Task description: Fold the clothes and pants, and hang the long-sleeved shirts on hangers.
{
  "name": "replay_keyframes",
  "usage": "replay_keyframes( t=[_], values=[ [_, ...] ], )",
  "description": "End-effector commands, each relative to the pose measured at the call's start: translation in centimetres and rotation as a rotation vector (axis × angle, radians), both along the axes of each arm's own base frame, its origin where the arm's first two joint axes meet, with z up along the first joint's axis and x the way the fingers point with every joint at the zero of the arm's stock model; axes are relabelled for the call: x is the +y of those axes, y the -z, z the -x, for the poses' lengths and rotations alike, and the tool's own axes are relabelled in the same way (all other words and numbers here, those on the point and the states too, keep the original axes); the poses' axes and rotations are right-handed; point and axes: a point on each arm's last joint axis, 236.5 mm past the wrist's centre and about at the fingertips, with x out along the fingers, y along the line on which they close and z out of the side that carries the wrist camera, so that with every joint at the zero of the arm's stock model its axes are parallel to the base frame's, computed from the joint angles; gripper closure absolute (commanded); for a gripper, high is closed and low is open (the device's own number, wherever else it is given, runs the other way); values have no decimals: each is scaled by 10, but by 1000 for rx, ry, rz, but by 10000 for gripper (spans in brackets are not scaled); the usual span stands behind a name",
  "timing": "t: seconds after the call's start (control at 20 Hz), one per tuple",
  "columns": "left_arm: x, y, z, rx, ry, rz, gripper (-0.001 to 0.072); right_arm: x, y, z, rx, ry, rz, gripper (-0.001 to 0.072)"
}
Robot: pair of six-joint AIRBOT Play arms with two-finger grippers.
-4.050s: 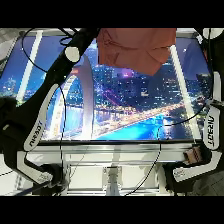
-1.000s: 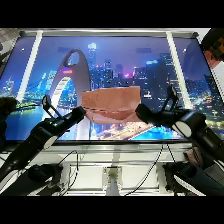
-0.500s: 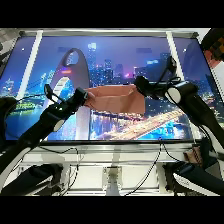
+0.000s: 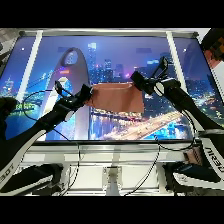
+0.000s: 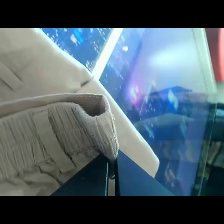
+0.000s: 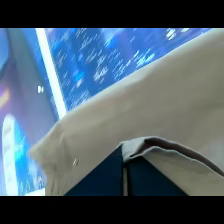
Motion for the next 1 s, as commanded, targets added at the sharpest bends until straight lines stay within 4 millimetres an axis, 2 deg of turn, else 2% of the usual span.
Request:
replay_keyframes(
  t=[0.0,0.1,0.3,0.5,0.55,0.6,0.65,0.7,0.8,0.85,0.95],
  values=[
    [3,5,-18,-19,-34,51,694,-30,-3,-26,-56,90,-36,705],
    [0,5,-26,-23,-36,52,694,-37,-6,-31,-70,106,-42,705],
    [-8,5,-43,-30,-35,56,694,-33,5,-36,-66,108,-49,704],
    [-15,8,-59,-55,-32,70,688,-29,-2,-71,-225,133,-105,703],
    [-17,6,-65,-85,-31,86,617,-30,-4,-81,-271,150,-133,701],
    [-16,6,-71,-107,-34,98,476,-29,-3,-90,-308,160,-147,635],
    [-15,7,-77,-123,-39,107,395,-29,0,-95,-328,169,-159,529],
    [-12,9,-82,-129,-47,110,365,-29,4,-98,-329,170,-158,476],
    [-2,11,-89,-130,-67,108,354,-31,6,-106,-329,169,-148,295],
    [4,11,-92,-133,-80,108,354,-33,4,-111,-331,164,-134,261],
    [19,2,-100,-166,-106,120,354,-41,-7,-118,-339,162,-113,261]
  ],
)
